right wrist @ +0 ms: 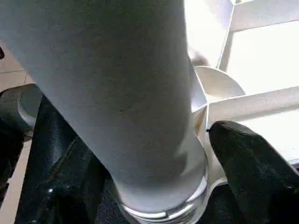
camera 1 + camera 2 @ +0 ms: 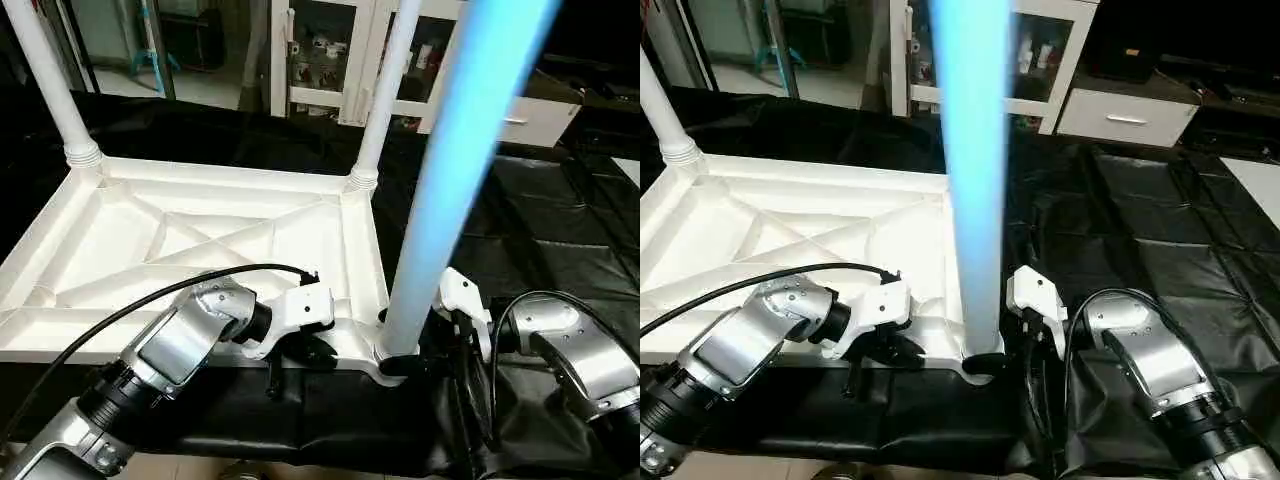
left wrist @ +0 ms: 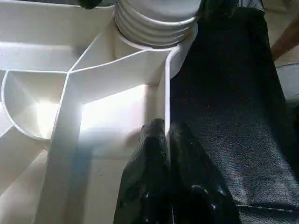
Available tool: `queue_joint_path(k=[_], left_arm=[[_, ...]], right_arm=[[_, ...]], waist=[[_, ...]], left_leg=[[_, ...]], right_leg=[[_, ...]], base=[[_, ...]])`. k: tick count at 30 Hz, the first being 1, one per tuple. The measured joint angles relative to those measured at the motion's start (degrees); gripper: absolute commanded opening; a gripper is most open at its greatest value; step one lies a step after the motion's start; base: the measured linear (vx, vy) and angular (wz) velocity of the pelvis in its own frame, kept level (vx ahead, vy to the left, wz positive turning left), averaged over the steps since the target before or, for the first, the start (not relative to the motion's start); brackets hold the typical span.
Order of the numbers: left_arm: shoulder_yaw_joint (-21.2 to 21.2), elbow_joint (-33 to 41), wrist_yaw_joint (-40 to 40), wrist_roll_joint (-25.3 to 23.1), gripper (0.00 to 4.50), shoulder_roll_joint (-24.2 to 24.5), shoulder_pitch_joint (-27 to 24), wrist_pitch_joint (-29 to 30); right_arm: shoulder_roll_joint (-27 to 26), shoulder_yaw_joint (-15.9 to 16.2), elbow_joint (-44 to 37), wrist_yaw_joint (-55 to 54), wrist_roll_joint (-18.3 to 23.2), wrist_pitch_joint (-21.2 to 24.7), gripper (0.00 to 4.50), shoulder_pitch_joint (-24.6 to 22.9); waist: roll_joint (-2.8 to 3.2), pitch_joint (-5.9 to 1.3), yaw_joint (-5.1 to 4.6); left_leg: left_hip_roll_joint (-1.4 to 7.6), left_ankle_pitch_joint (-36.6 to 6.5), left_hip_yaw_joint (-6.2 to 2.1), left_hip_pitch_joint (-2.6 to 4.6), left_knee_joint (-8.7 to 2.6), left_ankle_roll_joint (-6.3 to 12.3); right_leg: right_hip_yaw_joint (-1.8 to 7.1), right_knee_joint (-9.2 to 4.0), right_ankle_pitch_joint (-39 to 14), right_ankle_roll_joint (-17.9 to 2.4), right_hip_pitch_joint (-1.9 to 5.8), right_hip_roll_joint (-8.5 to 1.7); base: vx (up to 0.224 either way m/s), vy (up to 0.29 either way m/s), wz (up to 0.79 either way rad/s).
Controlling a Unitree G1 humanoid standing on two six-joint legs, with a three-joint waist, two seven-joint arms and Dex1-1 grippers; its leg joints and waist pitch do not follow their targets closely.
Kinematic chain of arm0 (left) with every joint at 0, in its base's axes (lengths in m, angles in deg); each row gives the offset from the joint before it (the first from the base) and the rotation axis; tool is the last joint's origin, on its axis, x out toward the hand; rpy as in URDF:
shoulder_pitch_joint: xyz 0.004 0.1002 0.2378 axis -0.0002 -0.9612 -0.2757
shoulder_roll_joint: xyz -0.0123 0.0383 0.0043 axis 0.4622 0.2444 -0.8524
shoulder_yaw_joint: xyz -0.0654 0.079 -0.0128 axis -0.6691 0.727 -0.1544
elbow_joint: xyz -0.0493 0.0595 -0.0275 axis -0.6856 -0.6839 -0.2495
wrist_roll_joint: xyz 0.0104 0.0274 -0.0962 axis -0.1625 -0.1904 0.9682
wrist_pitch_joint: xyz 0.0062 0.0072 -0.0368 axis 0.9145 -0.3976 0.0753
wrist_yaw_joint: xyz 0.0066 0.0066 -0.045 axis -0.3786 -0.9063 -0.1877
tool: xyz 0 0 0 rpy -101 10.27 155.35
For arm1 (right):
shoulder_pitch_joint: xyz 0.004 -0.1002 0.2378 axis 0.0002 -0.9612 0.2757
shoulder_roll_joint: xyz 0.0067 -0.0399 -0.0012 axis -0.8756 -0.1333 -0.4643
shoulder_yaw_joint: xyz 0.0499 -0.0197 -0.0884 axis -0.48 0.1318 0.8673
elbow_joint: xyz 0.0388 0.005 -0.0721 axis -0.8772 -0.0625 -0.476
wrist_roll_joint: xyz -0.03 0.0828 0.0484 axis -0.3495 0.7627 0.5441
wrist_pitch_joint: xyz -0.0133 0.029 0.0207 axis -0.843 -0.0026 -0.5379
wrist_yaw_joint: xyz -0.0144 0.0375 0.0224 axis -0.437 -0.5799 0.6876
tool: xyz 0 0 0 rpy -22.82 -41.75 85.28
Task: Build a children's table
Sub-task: Insert table leg to table base
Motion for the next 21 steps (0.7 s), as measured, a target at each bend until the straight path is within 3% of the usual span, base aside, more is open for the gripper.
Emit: queue_joint_path(k=[11,21], left_arm=[[-0.1,-0.2,0.1,-0.2,0.00,0.1,0.1,-0.2],[-0.5,-0.3,0.1,-0.1,0.00,0.2,0.2,-0.4]], right_arm=[[-0.8,-0.4,0.6,0.2,0.8,-0.2,2.63,-0.5],[-4.6,-5.6,1.5,-2.3,5.2,2.2,2.59,-4.3]], waist=[[-0.02,-0.02,-0.35],[-0.02,-0.04,-0.56]], left_leg=[[0.00,0.0,0.00,0.03,0.00,0.00],[0.01,0.0,-0.01,0.11,0.00,-0.01]], right_leg=[[0.01,0.01,0.0,0.0,0.07,0.00],[0.00,0.11,0.0,0.0,0.10,-0.01]], base=[[0.000,0.000,0.00],[0.000,0.000,0.00]])
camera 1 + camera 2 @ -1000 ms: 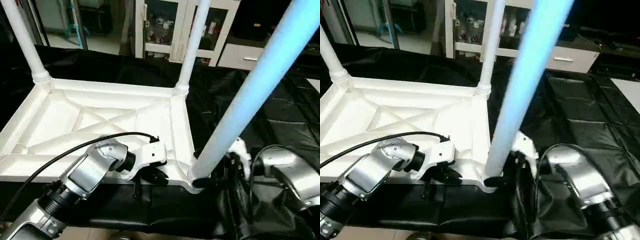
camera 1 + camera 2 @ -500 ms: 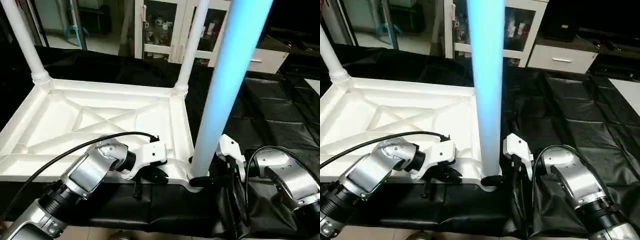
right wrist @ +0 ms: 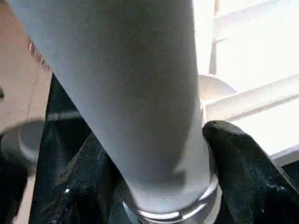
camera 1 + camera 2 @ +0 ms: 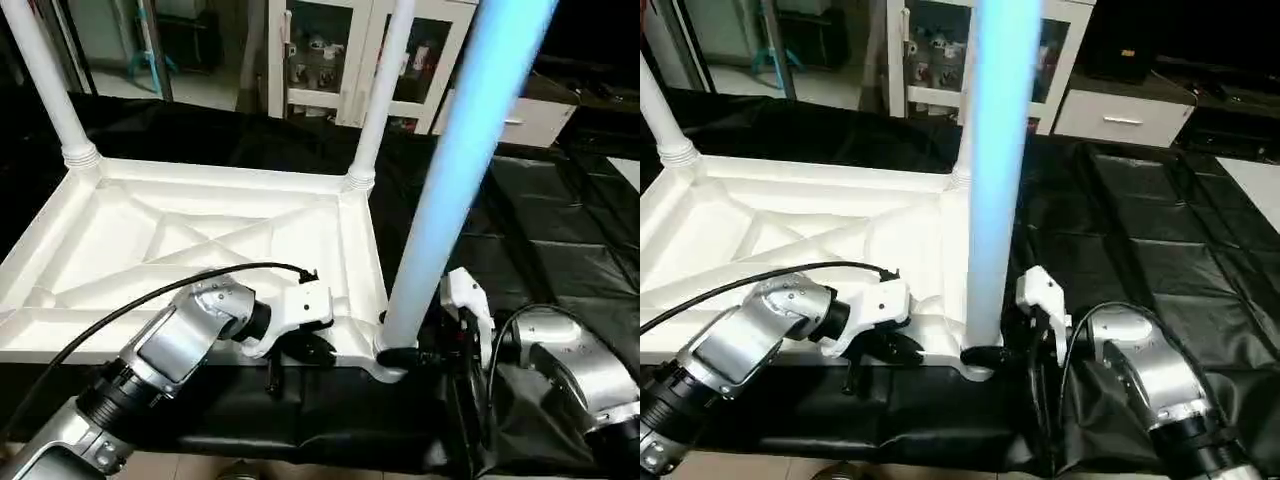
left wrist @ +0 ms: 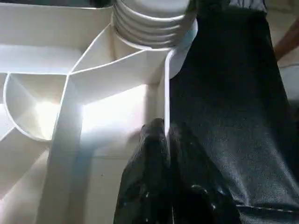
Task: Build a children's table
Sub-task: Insert table leg to table base
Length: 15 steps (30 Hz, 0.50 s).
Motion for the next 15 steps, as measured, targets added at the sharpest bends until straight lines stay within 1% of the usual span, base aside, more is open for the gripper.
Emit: queue_joint_path(k=[2,6,12,15], left_arm=[[0.0,-0.2,0.1,0.0,0.00,-0.1,0.0,0.0],[0.0,-0.7,0.2,0.0,0.00,-0.3,0.0,-0.2],[0.0,-1.1,0.4,0.0,0.00,-0.3,0.0,-0.2],[0.2,-1.5,0.9,-0.1,0.00,-0.5,0.0,-0.3]], right_arm=[[-0.3,-0.3,0.2,-0.5,0.3,-0.4,2.59,-0.6],[-1.7,-1.5,0.5,-1.0,0.5,-2.2,2.59,-2.7],[-2.9,-2.4,1.7,-1.1,0.6,-2.7,2.59,-3.0],[-4.9,-4.3,5.1,-1.5,3.8,-1.3,2.59,-3.1]], waist=[[-0.01,0.00,0.00],[-0.01,-0.01,0.02],[-0.10,-0.07,-0.15],[-0.13,-0.09,-0.33]], left_leg=[[0.02,0.0,0.00,0.05,0.00,-0.01],[0.03,0.0,-0.01,0.34,-0.01,-0.02],[0.03,0.0,-0.02,0.44,-0.01,-0.02],[0.03,0.0,-0.06,0.45,0.00,-0.02]], right_leg=[[-0.01,0.00,0.0,0.0,0.06,0.00],[-0.01,-0.07,-0.2,0.3,0.40,0.00],[-0.01,-0.11,-0.2,0.4,0.54,0.00],[-0.02,-0.14,-0.2,0.4,0.57,0.00]], base=[[0.000,0.000,0.00],[0.000,0.000,0.00],[0.000,0.000,0.00],[0.000,0.000,0.00]])
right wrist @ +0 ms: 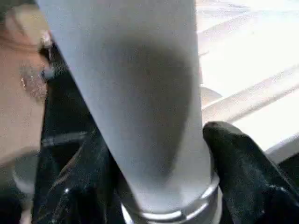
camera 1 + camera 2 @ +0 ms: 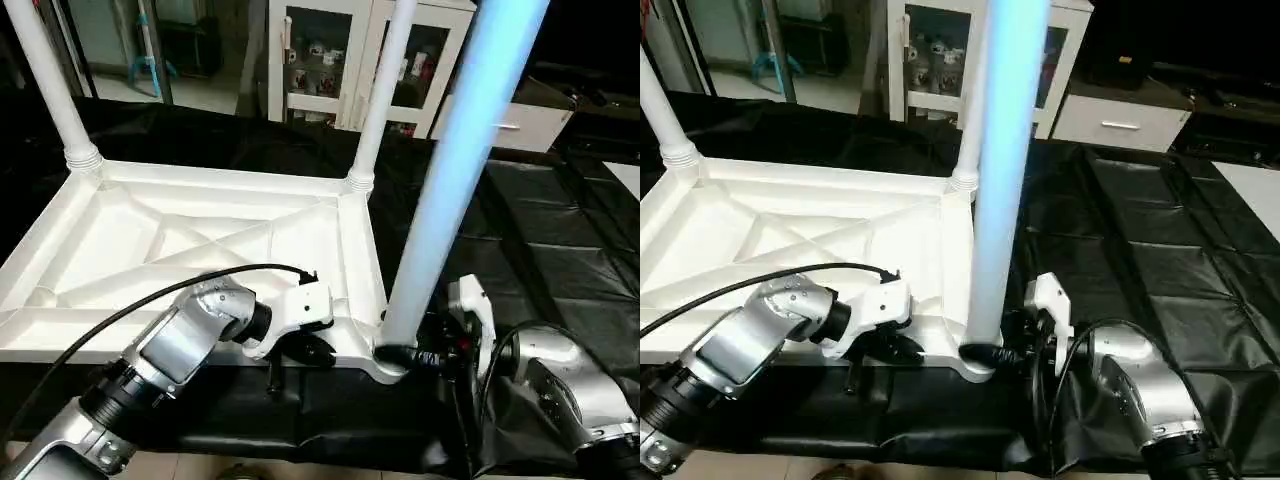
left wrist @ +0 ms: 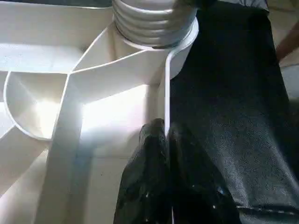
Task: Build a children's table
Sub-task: Insert table leg to table base
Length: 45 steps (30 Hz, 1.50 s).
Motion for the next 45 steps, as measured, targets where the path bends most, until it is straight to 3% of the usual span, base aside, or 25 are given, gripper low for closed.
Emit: queue_joint_path(k=[4,15,24,35,40,41,42,43,44,45], left_arm=[[-0.2,-0.3,0.6,-0.1,0.00,0.0,0.0,0.0],[-0.3,-0.9,1.0,-0.1,0.00,-0.4,0.0,-0.8],[-0.3,-2.5,3.7,-0.7,0.00,-2.0,0.0,-2.2],[-1.0,-5.0,6.6,-1.7,0.00,-3.2,0.3,-3.4],[-1.0,-6.8,8.0,-2.2,0.00,-3.8,0.7,-4.3],[-1.0,-7.0,8.0,-2.3,0.00,-3.8,0.9,-4.3],[-0.9,-7.4,8.1,-2.5,0.00,-3.8,1.0,-4.3],[-0.9,-7.6,8.2,-2.6,0.00,-4.0,1.0,-4.4],[-1.1,-7.6,8.4,-2.7,0.00,-4.1,1.1,-4.5],[-1.2,-7.5,8.5,-2.7,0.00,-4.2,1.2,-4.6]], right_arm=[[-1.9,-1.8,2.0,-1.0,1.6,0.8,2.57,-0.1],[-2.1,-1.9,3.0,-1.2,1.7,-1.6,2.57,-0.7],[-4.3,-3.0,5.9,-3.4,0.5,-8.5,2.57,-1.9],[-8.6,-3.7,10.7,-9.2,-1.2,-16.5,2.57,-1.4],[-9.4,-3.6,13.0,-11.2,-2.4,-18.7,2.57,-0.6],[-9.5,-3.6,13.2,-11.4,-2.4,-18.8,2.57,-0.5],[-9.6,-3.8,13.2,-11.6,-2.4,-19.1,2.57,-0.7],[-9.6,-3.9,13.2,-11.6,-2.3,-19.4,2.57,-1.0],[-9.5,-4.0,13.3,-11.6,-2.3,-19.4,2.57,-0.6],[-9.2,-4.0,13.4,-11.6,-2.3,-19.5,2.57,-0.2]], waist=[[0.01,-0.02,-0.19],[0.01,-0.02,-0.18],[-0.09,-0.09,-0.21],[0.18,-0.05,-1.99],[0.93,0.40,-2.81],[0.82,0.44,-2.75],[0.26,0.32,-2.25],[-1.11,-0.15,-1.67],[-2.37,-0.62,-1.06],[-1.84,-0.63,-0.30]], left_leg=[[0.00,0.0,0.00,0.00,0.00,0.00],[0.00,0.0,0.00,0.01,-0.01,0.00],[0.00,0.0,-0.02,0.01,-0.12,-0.01],[-0.03,0.0,-0.45,0.04,-0.19,-0.02],[0.06,-0.1,-0.57,-0.03,-0.66,-0.02],[0.07,-0.1,-0.19,-0.21,-1.17,-0.02],[0.10,-0.1,1.13,-0.13,-1.98,-0.03],[-0.14,0.0,2.80,0.30,-2.72,-0.12],[-0.26,-0.2,3.29,0.31,-2.83,-0.57],[-0.45,-0.6,0.89,-0.18,-1.03,-0.85]], right_leg=[[0.00,-0.06,0.0,0.0,0.01,0.00],[0.00,-0.11,0.0,0.0,0.01,0.00],[-0.07,-0.66,0.0,0.1,0.19,0.00],[-0.72,-2.68,-0.1,0.1,0.46,0.00],[-1.63,-3.54,-0.7,0.0,1.31,-0.11],[-1.56,-2.50,-1.8,-0.9,1.25,-0.15],[-1.15,0.66,-4.3,-2.7,1.13,-0.17],[0.56,2.05,-6.0,-3.0,1.02,-0.54],[1.56,2.05,-5.7,-0.6,0.56,-0.73],[1.32,1.92,-5.0,0.5,0.31,-1.03]], base=[[0.000,0.000,0.00],[0.000,0.000,0.00],[0.000,0.000,0.00],[0.000,0.000,0.00],[-0.010,0.003,0.01],[-0.092,-0.007,0.23],[-0.074,-0.019,0.21],[0.041,-0.089,0.24],[0.105,-0.089,0.00],[0.105,-0.089,0.00]])
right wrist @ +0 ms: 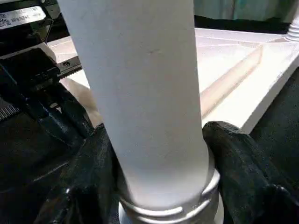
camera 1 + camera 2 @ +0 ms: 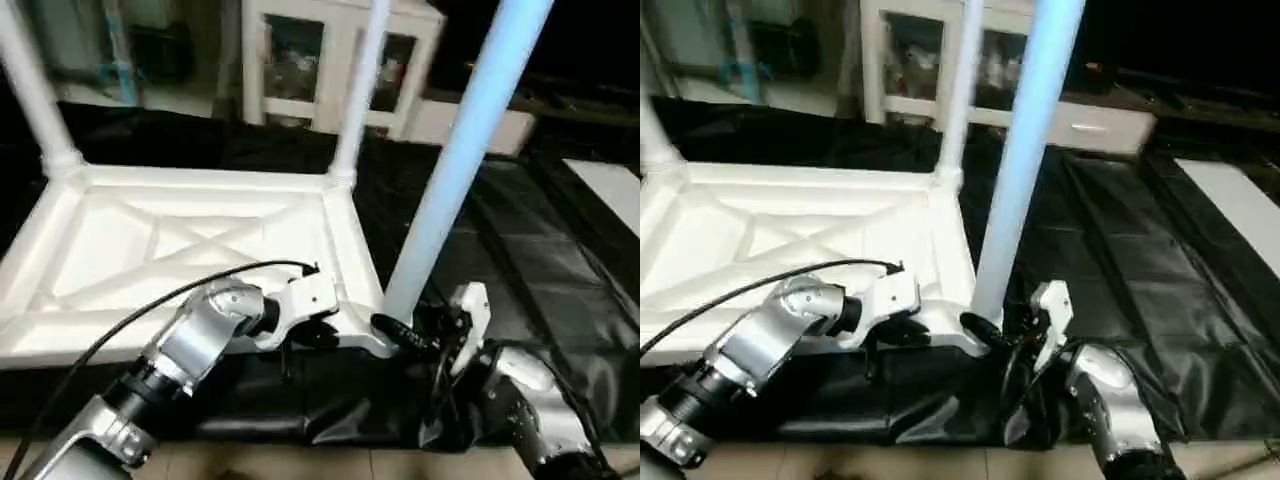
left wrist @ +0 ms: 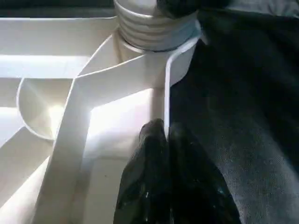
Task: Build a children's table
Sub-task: Insert table leg to table base
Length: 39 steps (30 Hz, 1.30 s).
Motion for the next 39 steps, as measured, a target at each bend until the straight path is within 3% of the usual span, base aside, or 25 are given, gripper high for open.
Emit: queue_joint_path(k=[1,2,3,5,9,13,16,25,28,30,33,39], left_arm=[[0.0,0.0,0.1,0.0,0.00,-0.2,0.0,-0.1],[-0.1,0.0,0.1,0.1,0.00,-0.2,0.0,-0.1],[-0.1,0.0,0.3,0.1,0.00,-0.2,0.1,-0.1],[-0.2,-0.1,0.8,0.1,0.00,-0.3,0.1,-0.6],[-0.2,-0.7,1.5,-0.2,0.00,-0.3,0.2,-2.8],[-0.2,-1.0,1.4,-0.1,0.00,-0.7,0.2,-4.2],[-0.3,-1.1,1.0,-0.1,0.00,-0.7,0.3,-5.0],[-1.0,-1.7,1.8,-0.2,0.00,-0.7,0.7,-6.8],[-1.1,-2.4,2.5,-0.3,0.00,-1.0,0.6,-7.6],[-1.3,-2.8,2.7,-0.2,0.44,-1.2,0.6,-7.6],[-1.4,-3.1,3.0,-0.3,0.66,-1.4,0.6,-7.5],[-1.8,-3.1,3.2,-0.1,1.12,-1.5,0.6,-7.5]], right_arm=[[0.0,-0.3,0.1,0.0,0.1,0.0,2.57,0.4],[-0.6,-0.6,0.5,-0.3,0.3,0.1,2.57,0.7],[-1.6,-1.6,0.9,-0.7,1.2,0.5,2.57,0.6],[-1.6,-2.1,0.9,-0.7,2.0,1.8,2.57,1.1],[-1.5,-4.6,-0.2,-0.3,8.3,9.8,2.56,1.8],[0.6,-6.4,-1.7,1.4,12.5,16.4,2.56,2.2],[3.1,-9.1,-1.8,2.0,13.5,18.1,2.56,2.5],[3.5,-10.1,-4.9,3.2,17.4,24.6,2.56,2.3],[5.4,-11.5,-7.1,5.0,21.6,30.6,2.56,2.3],[6.7,-13.2,-9.2,6.2,24.2,34.3,2.56,2.6],[8.4,-14.1,-11.9,8.1,28.6,40.3,2.56,3.0],[8.9,-15.0,-13.4,8.2,31.6,44.6,2.56,3.7]], waist=[[1.13,-0.08,0.66],[2.19,-0.29,0.38],[2.47,-0.46,-0.16],[2.42,-0.42,-0.42],[2.84,-0.14,-0.42],[3.01,-0.04,0.34],[3.03,-0.06,0.64],[3.09,-0.11,0.39],[3.10,-0.10,0.39],[3.09,-0.10,0.38],[3.06,-0.11,0.38],[3.05,-0.11,0.44]], left_leg=[[0.35,0.1,-3.32,0.13,1.33,-0.17],[0.85,0.5,-4.63,-0.26,2.09,-1.39],[1.31,0.5,-4.73,-0.19,1.81,-1.36],[1.62,0.5,-4.45,-0.40,1.44,-1.41],[1.66,0.5,-3.66,-0.27,0.52,-1.40],[2.10,0.8,-2.79,-0.43,0.36,-1.40],[2.40,1.0,-2.26,-0.42,0.11,-1.52],[2.48,1.3,-2.20,-0.97,0.08,-1.19],[2.48,1.3,-2.19,-0.96,0.09,-1.18],[2.48,1.3,-2.19,-0.92,0.10,-1.34],[2.49,1.3,-2.19,-0.91,0.12,-1.36],[2.49,1.3,-2.19,-0.97,0.11,-1.37]], right_leg=[[-0.75,0.25,0.9,0.4,0.19,0.00],[-2.38,0.17,1.8,0.6,0.50,-0.29],[-2.45,-0.51,1.9,0.4,0.43,0.27],[-2.19,-1.15,2.8,-0.8,0.32,0.75],[-1.47,-1.96,3.3,-0.7,0.11,0.93],[-1.28,-1.91,4.0,-0.5,-0.17,0.92],[-1.20,-1.90,3.9,-0.2,-0.17,0.92],[-1.23,-1.79,3.6,0.0,-0.75,0.96],[-1.22,-1.75,3.7,0.0,-0.73,0.94],[-1.22,-1.72,3.7,0.0,-0.70,0.94],[-1.22,-1.68,3.7,0.0,-0.71,0.94],[-1.22,-1.66,3.7,0.0,-0.76,0.94]], base=[[0.071,0.011,-0.50],[0.057,0.046,-0.35],[0.057,0.046,-0.35],[0.000,0.000,0.00],[0.000,0.000,0.00],[0.000,0.000,0.00],[0.017,-0.003,0.02],[0.000,0.000,0.00],[0.000,0.000,0.00],[0.000,0.000,0.00],[0.000,0.000,0.00],[0.000,0.000,0.00]])
